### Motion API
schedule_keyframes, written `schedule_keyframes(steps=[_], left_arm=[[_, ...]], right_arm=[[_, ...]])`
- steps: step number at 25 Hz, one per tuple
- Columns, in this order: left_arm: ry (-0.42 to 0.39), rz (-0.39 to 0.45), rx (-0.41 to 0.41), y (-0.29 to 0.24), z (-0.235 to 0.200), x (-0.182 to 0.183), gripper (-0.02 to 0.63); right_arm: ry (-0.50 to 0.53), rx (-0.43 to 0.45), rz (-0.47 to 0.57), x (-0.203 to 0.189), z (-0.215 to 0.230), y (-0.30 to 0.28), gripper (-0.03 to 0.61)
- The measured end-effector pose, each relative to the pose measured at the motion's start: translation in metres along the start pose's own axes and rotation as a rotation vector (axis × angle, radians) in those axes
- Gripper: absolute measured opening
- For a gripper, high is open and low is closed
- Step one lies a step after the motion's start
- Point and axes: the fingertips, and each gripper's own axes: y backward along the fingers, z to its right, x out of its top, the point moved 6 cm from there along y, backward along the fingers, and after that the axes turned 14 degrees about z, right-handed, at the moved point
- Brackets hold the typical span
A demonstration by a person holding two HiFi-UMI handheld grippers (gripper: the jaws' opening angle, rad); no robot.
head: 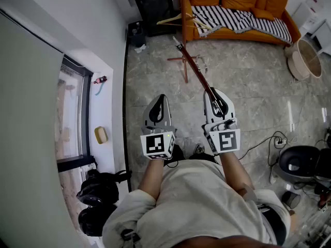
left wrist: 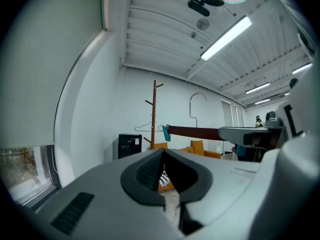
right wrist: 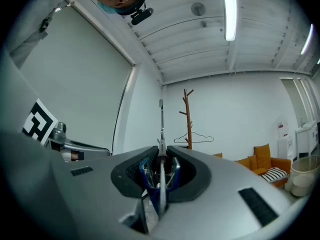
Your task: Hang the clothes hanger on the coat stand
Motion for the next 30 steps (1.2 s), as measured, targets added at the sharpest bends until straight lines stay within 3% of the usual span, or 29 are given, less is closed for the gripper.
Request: schedule_keyframes(steps=[18,30], left_arm=[[0.051,-0.011,-0.043,-0.015,-0.061,-0.016,0.011],[0.065,-0.012,-0.097,-0.024,-0.146,-0.016,0.011]], right_arm=[[0.035,-0.010,-0.040,-0.023,-0.038,-0.043,0.054],[0.040,-0.081,-0.044,-0.048,-0.085,-0.094,0.054]])
